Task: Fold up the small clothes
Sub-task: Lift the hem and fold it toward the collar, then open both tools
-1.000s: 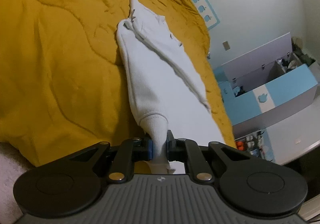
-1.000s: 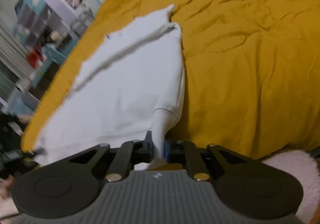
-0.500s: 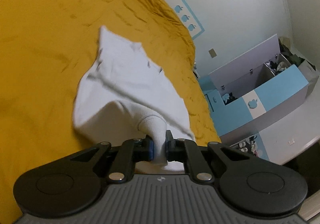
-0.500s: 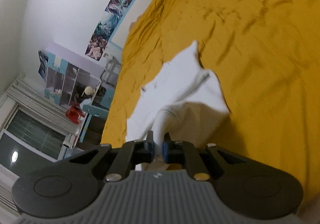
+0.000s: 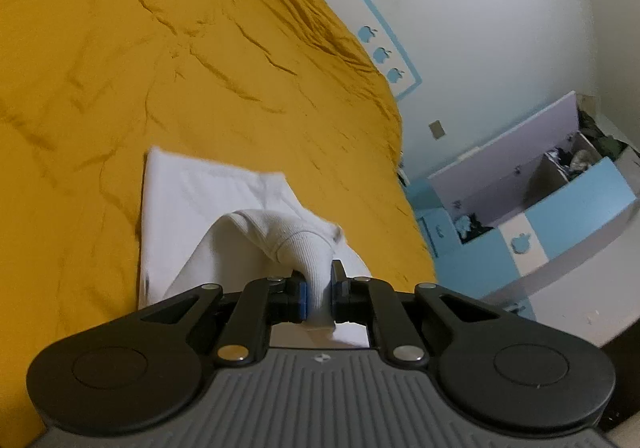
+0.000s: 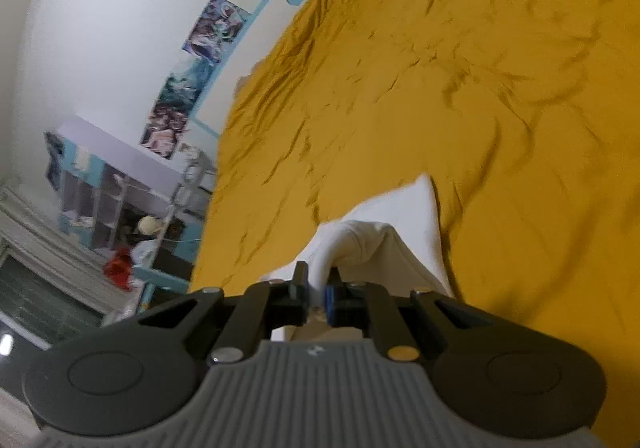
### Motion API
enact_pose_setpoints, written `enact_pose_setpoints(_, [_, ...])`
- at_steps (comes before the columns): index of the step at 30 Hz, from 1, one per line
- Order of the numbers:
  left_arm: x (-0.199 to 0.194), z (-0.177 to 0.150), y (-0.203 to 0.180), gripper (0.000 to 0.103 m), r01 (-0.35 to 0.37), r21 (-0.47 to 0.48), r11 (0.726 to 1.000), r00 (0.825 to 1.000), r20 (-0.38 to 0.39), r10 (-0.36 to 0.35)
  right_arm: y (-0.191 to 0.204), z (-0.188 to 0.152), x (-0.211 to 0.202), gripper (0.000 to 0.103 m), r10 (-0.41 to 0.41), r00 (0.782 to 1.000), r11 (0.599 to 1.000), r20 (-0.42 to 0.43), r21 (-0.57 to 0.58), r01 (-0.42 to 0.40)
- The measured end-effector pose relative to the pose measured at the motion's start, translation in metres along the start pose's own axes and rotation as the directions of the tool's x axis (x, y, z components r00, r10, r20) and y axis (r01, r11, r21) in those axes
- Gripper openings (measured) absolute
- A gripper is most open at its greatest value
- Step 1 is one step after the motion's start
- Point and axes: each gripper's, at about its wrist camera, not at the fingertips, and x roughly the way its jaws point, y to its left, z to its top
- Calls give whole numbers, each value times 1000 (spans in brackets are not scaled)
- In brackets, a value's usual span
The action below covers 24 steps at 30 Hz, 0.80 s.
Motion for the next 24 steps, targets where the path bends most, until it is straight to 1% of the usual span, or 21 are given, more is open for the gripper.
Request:
enact_pose_setpoints(2, [22,11,14,11,-15,-38,999,1000,-2,15,-1,12,29,3,-27,1000,1000,-8,2,27])
enact_pose_setpoints(4, [41,19,31,11,-29,-102,994,999,-16,28,-5,20,57,3,-69,997,998,-20,5,69])
enact_pose_setpoints(5, [51,21,40,11,-46,-109,993,999,-18,44,-8,22,69,3,-83,996,996,-28,9,84])
enact_pose_setpoints(6, [60,24,46,12,-68,-99,993,997,-34,65,-12,23,80,3,-100,994,995,-35,16,101])
enact_pose_setpoints(7, [69,25,51,12,-105,-85,991,994,-47,101,-16,25,93,3,-122,992,992,-41,20,123])
enact_pose_setpoints(8, [75,25,56,15,-140,-79,987,989,-49,136,-19,26,104,3,-140,989,990,-48,13,141])
enact_pose_setpoints(9, [83,26,61,20,-177,-75,981,983,-67,172,-21,27,114,3,-170,985,985,-42,-2,170])
enact_pose_setpoints(10, [88,26,66,21,-220,-72,973,974,-80,214,-22,29,122,4,-209,977,978,-36,-32,208])
enact_pose_setpoints(11, [90,24,68,25,-235,-70,970,970,-83,229,-25,29,127,4,-229,973,972,-36,-63,226])
enact_pose_setpoints(13, [86,23,66,25,-225,-57,973,972,-83,220,-29,31,130,5,-233,972,970,-26,-74,230])
enact_pose_setpoints(14, [82,25,61,25,-215,-37,976,974,-81,212,-29,31,126,11,-228,974,971,-16,-80,226])
enact_pose_setpoints(15, [78,29,55,25,-213,-7,977,974,-81,212,-27,31,119,18,-236,972,967,18,-98,237])
enact_pose_setpoints(16, [73,35,52,26,-217,16,976,973,-79,217,-21,32,110,41,-258,963,955,79,-131,267])
enact_pose_setpoints(17, [66,38,43,26,-220,48,974,972,-74,223,-16,31,100,51,-263,956,945,130,-165,282])
enact_pose_setpoints(18, [60,42,34,26,-221,71,973,972,-67,226,-11,32,93,50,-255,953,938,161,-199,284])
enact_pose_setpoints(19, [54,47,27,28,-223,88,971,972,-58,228,-6,33,86,50,-243,955,932,168,-231,278])
enact_pose_setpoints(20, [45,51,18,38,-229,106,968,972,-23,233,-1,33,81,50,-233,959,930,163,-251,268])
enact_pose_setpoints(21, [37,55,10,54,-230,112,967,973,24,228,3,32,77,50,-224,962,928,154,-269,259])
enact_pose_setpoints(22, [25,59,4,60,-214,107,971,976,73,207,6,31,75,50,-217,965,926,146,-281,251])
enact_pose_setpoints(23, [14,59,-1,67,-180,107,978,979,118,167,9,28,72,50,-205,969,925,136,-295,237])
enact_pose_setpoints(24, [7,58,-4,70,-143,111,984,983,128,128,13,25,70,50,-191,974,923,123,-316,220])
